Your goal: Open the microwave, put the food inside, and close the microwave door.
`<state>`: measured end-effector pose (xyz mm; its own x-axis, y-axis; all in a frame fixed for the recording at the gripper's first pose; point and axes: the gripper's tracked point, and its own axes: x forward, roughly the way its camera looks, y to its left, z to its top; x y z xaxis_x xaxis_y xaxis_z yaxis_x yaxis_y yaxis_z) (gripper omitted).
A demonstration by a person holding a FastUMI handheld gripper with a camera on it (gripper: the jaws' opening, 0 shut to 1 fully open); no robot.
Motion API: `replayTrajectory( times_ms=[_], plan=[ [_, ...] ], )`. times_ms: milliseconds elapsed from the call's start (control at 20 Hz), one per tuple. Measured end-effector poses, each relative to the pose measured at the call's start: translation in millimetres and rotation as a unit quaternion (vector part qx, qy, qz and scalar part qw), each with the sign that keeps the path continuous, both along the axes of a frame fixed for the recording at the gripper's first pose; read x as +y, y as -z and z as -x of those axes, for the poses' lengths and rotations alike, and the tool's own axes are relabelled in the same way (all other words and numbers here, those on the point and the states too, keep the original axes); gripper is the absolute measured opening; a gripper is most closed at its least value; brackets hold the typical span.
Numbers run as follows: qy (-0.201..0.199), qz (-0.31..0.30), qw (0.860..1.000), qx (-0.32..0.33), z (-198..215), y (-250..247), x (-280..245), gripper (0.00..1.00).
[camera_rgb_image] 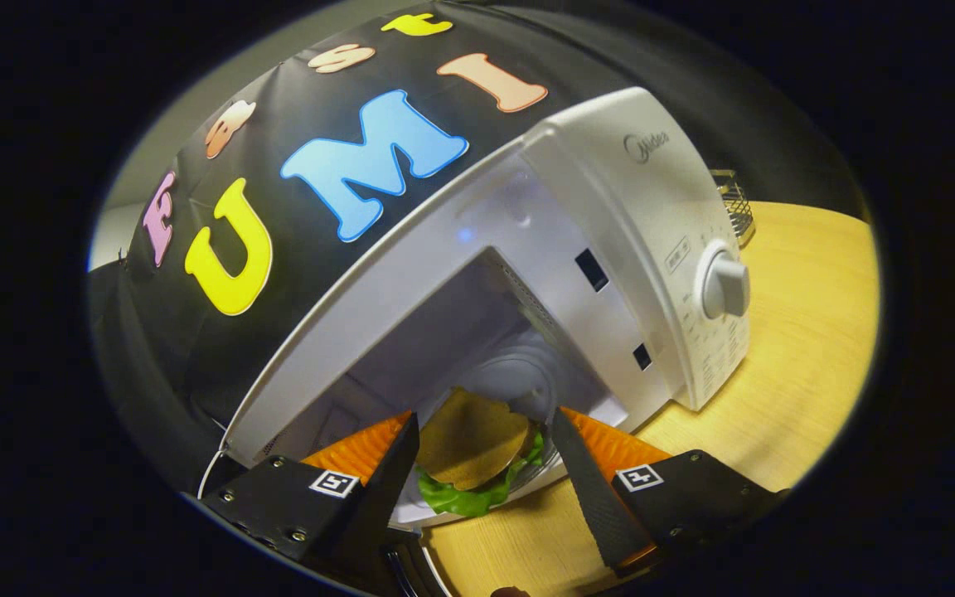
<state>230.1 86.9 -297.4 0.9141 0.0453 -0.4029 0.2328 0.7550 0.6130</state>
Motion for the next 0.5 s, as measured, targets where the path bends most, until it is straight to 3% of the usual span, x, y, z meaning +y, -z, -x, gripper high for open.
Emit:
replayTrajectory(
  times_ms=[300,500],
  plan=[
    [-0.041,0.032,0.999,-0.012,54,-52,-18,0.97],
    [-0.047,0.06,0.997,-0.033,95,-92,-43,0.97]
  ],
)
